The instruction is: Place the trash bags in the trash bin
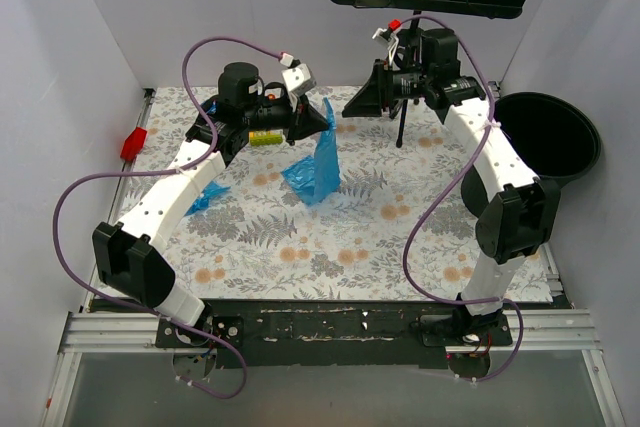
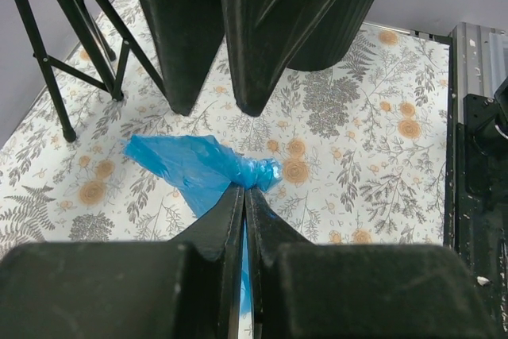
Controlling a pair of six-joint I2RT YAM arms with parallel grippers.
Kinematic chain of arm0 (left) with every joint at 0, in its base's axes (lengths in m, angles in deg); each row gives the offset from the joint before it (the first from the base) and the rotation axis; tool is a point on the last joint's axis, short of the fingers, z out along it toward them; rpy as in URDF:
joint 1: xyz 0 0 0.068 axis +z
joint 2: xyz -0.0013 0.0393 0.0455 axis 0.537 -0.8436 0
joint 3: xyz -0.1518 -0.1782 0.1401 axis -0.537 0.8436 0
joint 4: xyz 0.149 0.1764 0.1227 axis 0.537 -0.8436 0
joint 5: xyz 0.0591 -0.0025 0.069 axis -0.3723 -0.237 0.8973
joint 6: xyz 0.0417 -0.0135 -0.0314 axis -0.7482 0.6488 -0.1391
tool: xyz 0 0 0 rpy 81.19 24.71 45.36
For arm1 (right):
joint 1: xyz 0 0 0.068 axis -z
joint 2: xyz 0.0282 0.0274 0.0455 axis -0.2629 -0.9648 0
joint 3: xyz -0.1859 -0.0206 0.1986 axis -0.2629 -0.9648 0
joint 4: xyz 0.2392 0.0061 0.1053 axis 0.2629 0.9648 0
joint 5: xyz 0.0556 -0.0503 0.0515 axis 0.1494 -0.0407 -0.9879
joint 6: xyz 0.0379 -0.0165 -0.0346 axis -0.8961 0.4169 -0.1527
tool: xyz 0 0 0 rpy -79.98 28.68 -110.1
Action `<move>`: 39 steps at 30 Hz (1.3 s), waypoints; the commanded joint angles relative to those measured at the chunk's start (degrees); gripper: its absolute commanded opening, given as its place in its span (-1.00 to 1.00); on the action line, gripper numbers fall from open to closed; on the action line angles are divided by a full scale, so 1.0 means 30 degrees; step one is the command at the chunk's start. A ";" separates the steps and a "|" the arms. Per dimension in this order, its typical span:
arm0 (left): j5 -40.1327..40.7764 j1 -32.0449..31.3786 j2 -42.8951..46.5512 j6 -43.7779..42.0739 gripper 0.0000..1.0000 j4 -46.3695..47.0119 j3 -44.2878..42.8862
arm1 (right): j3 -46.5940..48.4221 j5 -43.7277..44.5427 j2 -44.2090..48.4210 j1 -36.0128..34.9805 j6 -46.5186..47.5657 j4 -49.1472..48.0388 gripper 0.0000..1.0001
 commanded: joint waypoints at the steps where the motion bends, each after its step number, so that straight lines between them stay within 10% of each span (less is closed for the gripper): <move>1: -0.0846 -0.0064 0.0297 -0.0465 -1.00 -0.0716 -0.0346 | 0.1526 -0.0523 0.0248 -0.0488 -0.0505 -0.1155 0.24; 19: -0.0760 -0.0064 -0.0055 -0.0612 -1.00 -0.0775 -0.0845 | 0.2258 0.1324 -0.0866 -0.1426 -0.0359 -0.0072 0.11; 28: -0.0116 -0.0064 -0.0113 -0.0582 -1.00 -0.0453 -0.0641 | 0.2023 0.0535 -0.0895 -0.1426 -0.0213 -0.0364 -0.97; 39: 0.1144 -0.0064 0.0589 -0.0905 -1.00 -0.0337 0.0063 | 0.1730 0.2232 -0.0426 -0.0431 0.1427 0.1393 -0.97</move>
